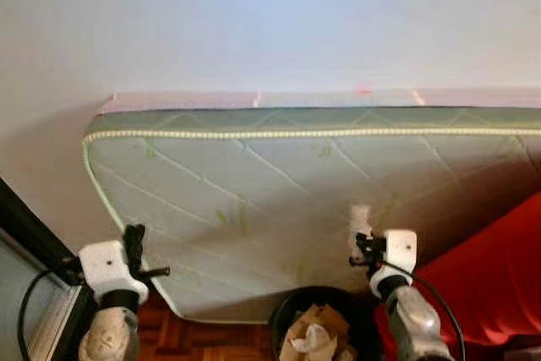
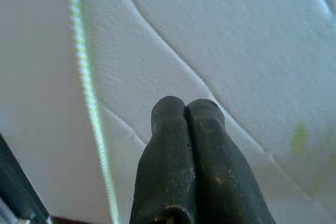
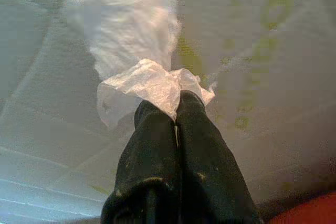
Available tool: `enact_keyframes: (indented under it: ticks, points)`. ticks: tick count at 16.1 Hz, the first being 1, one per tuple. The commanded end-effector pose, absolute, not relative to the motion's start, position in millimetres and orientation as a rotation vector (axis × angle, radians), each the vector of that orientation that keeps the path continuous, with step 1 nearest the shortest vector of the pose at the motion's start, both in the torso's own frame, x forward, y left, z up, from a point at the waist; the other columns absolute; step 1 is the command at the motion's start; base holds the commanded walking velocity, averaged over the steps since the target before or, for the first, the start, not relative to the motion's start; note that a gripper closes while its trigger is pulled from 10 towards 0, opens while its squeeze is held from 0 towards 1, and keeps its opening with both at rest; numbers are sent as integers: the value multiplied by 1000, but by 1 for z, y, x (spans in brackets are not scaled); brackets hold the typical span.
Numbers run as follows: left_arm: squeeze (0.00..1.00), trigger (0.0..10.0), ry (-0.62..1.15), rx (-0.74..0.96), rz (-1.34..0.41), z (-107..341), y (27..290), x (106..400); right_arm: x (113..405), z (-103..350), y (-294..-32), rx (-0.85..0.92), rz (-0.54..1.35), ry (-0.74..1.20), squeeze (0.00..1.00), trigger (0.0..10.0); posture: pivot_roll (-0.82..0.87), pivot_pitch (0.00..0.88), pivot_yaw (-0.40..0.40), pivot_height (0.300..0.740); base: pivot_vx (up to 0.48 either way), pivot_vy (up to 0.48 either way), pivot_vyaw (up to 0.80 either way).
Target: Clean up the room
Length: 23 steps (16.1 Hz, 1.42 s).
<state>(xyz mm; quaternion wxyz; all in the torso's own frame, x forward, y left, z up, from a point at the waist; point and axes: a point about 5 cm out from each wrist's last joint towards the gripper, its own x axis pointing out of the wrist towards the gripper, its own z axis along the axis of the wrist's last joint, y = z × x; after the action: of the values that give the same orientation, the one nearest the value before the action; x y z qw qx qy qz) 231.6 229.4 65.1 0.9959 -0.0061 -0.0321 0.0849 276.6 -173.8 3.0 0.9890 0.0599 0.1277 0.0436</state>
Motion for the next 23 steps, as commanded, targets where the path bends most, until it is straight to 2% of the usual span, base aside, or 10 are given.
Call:
enact_keyframes:
  ticks: [1, 10, 14, 23]
  points:
    - [0, 10000, -43, 21, 143, 65, 226, 229, 276, 7, -178, 116, 55, 227, 0, 10000, 160, 0, -45, 740, 0, 0, 0]
    - [0, 10000, 26, 13, 162, 51, 234, 228, 264, -6, -186, 78, 17, 306, 0, 10000, 151, 0, -29, 740, 0, 0, 0]
    - [0, 10000, 46, 13, 177, 43, 237, 225, 261, -11, -186, 71, 32, 337, 0, 10000, 153, 0, -29, 685, 0, 0, 0]
    - [0, 10000, 38, 3, 177, 37, 231, 228, 262, -12, -193, 59, 55, 362, 0, 10000, 158, 0, -48, 681, 0, 0, 0]
